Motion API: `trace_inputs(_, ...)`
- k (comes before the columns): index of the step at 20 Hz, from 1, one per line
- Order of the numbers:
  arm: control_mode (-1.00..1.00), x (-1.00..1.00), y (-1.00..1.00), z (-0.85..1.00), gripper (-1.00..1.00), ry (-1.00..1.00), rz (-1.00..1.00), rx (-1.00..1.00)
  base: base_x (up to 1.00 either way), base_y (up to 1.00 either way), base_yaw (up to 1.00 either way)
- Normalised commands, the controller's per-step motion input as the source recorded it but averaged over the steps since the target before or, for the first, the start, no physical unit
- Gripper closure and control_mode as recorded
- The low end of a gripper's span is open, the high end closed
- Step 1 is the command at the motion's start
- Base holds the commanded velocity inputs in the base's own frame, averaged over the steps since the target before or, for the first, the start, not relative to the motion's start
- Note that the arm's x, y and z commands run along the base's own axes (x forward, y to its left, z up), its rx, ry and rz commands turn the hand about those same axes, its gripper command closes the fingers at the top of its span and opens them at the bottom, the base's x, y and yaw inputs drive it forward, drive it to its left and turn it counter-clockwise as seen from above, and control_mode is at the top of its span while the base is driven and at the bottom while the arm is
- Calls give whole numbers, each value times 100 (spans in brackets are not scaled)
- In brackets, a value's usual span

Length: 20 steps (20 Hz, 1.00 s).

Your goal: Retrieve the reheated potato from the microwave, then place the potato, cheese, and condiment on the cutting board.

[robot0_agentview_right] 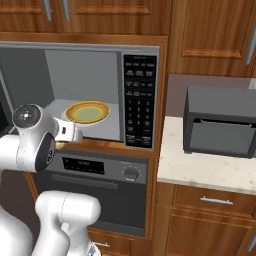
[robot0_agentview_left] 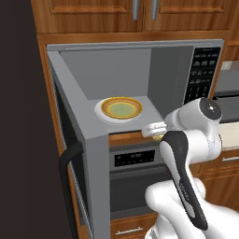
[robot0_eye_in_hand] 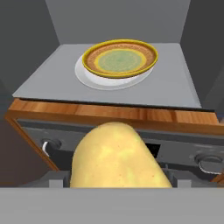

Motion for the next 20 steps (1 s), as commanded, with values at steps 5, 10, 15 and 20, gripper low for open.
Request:
trace_inputs(5,-100,-63,-7,0,100,-1,-4,0,0,0,0)
trace_inputs(10,-100,-44,-3,0,100,0,-2,0,0,0,0)
trace_inputs(15,-100,-22,0,-5,100,0,0,-1,0,0,0)
trace_inputs(20,-100,0,0,0,100,0,0,0,0,0,0)
